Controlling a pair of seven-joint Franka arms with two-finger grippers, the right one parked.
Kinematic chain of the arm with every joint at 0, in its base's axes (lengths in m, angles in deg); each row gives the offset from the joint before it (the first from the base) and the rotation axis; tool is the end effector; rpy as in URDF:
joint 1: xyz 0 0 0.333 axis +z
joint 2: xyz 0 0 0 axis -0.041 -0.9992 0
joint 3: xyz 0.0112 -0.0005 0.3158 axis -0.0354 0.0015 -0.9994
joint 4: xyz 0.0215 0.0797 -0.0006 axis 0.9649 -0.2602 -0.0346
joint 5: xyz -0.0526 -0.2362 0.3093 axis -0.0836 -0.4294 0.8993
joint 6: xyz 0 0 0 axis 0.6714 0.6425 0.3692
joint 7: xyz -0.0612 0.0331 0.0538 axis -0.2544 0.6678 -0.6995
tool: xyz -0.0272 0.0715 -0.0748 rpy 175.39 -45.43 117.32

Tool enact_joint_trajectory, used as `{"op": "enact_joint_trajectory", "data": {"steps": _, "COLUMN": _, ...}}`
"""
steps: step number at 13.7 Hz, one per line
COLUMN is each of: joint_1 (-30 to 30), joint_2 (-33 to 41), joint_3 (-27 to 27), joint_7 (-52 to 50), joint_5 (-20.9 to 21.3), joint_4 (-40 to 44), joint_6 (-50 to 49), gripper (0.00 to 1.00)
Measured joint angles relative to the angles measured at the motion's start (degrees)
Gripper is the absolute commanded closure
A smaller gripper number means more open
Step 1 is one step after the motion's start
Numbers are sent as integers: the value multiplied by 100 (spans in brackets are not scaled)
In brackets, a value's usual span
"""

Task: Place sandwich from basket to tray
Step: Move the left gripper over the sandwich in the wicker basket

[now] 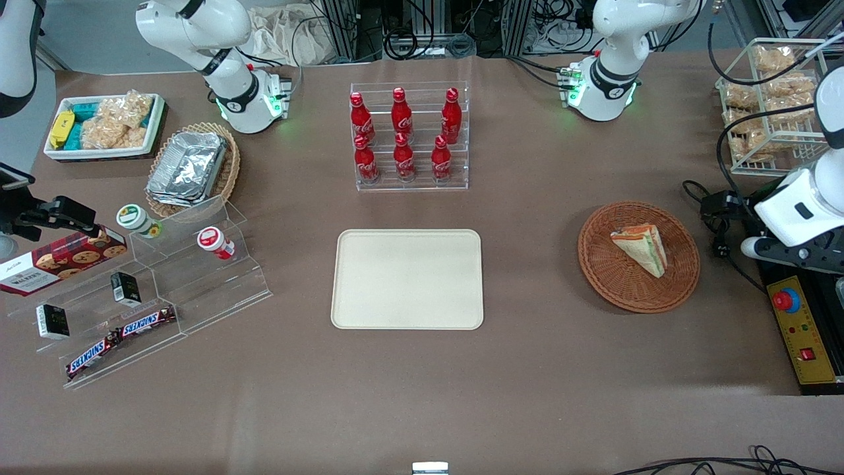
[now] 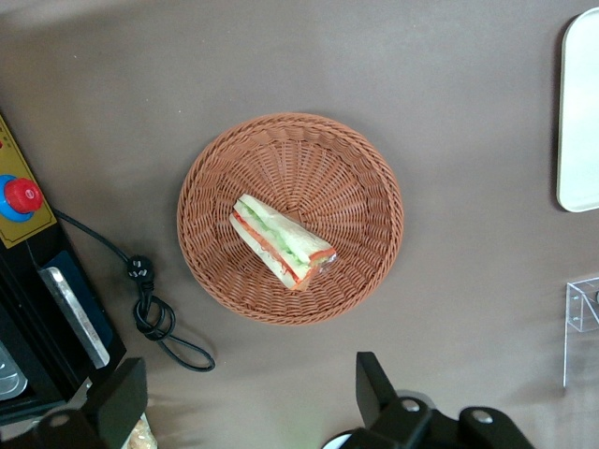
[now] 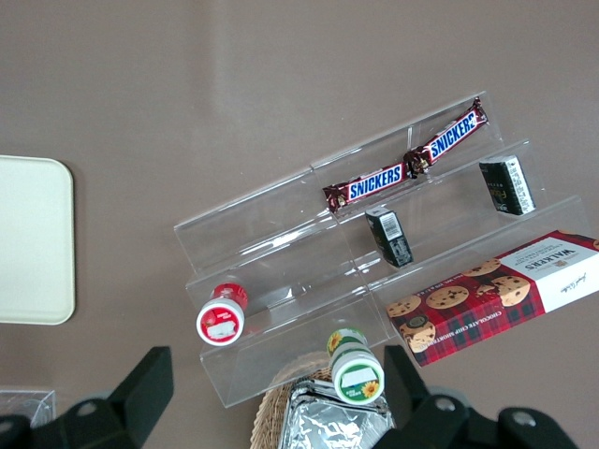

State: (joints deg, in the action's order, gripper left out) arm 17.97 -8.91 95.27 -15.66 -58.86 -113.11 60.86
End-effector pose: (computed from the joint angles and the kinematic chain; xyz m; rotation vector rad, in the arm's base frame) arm 0.5984 -0.0033 0.5415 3.0940 -0.3638 -0.2656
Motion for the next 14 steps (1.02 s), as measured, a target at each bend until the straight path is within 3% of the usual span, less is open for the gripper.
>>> {"op": "enact_joint_trajectory", "data": {"steps": 5, "joint_1": 31, "joint_2": -42, "joint_3": -33, "joint_7": -160, "joint_5": 36, "joint_4": 36, "joint_6": -44, "gripper": 0}}
{"op": "enact_joint_trajectory", "data": {"steps": 10, "joint_1": 27, "joint_2": -50, "joint_3": -14, "joint_7": -2648, "joint_5": 134, "joint_4": -319, "joint_6": -124, "gripper": 0}}
{"op": "enact_joint_trajectory", "data": {"steps": 14, "joint_1": 28, "joint_2": 86, "joint_3": -14, "joint_7": -4557, "joint_5": 161, "joint_4": -1506, "joint_6": 1218, "gripper": 0}}
